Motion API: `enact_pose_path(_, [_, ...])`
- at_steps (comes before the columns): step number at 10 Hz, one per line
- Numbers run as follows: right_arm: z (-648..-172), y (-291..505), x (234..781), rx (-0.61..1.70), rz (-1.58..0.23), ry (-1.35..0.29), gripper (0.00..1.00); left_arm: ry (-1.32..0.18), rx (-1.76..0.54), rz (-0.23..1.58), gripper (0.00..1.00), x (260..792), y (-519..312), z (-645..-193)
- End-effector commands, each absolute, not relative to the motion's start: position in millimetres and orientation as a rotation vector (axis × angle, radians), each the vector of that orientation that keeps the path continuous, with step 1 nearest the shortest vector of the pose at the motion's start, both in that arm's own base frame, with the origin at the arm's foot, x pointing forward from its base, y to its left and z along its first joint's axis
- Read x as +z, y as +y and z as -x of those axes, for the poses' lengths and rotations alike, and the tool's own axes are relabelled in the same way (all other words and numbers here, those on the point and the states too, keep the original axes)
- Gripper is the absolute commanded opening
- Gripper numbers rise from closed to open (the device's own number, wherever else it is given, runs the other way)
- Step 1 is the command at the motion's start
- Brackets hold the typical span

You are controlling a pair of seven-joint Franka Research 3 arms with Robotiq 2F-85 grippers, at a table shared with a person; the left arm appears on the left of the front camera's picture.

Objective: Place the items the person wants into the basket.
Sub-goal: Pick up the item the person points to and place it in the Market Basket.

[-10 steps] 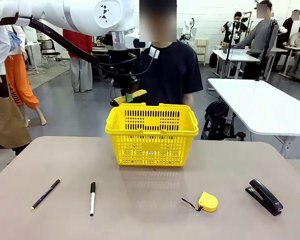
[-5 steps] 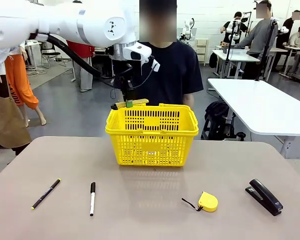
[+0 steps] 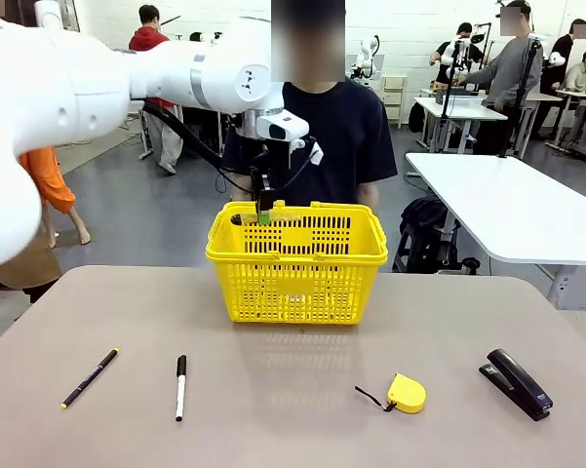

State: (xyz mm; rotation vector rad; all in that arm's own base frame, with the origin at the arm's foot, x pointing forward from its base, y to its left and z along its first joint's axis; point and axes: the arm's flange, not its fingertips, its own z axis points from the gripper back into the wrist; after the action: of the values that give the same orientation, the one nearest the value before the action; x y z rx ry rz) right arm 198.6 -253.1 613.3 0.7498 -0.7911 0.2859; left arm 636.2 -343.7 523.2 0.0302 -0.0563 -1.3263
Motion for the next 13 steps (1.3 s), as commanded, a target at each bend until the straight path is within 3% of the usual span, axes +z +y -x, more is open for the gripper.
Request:
enact_pose_path(1, [-200.9, -253.5, 615.9, 0.299, -0.771, -0.817, 1.0, -0.041, -1.3, -0.015, 0.27, 524.1, -364.2, -669.1])
enact_pose_path(7, [-200.9, -253.5, 615.9, 0.299, -0.771, -0.817, 1.0, 0.008, -1.314, 0.029, 0.27, 464.0, -382.6, -671.3])
enact_pose_path(8, [-200.9, -253.5, 615.9, 0.299, -0.771, -0.817, 1.0, 0.014, -1.311, 0.027, 0.82, 463.5, -384.5, -671.1])
enact_pose_path(9, [-200.9, -253.5, 615.9, 0.299, -0.771, -0.817, 1.0, 0.009, -1.313, 0.019, 0.86, 463.0, -383.8, -670.2])
enact_pose_path(10, [-200.9, -253.5, 615.9, 0.299, -0.771, -0.817, 1.0, 0.007, -1.316, 0.014, 1.0, 462.6, -383.2, -669.8])
enact_pose_path(13, [-200.9, -253.5, 615.9, 0.299, -0.771, -0.817, 1.0, 0.007, -1.318, 0.009, 1.0, 462.9, -382.1, -669.1])
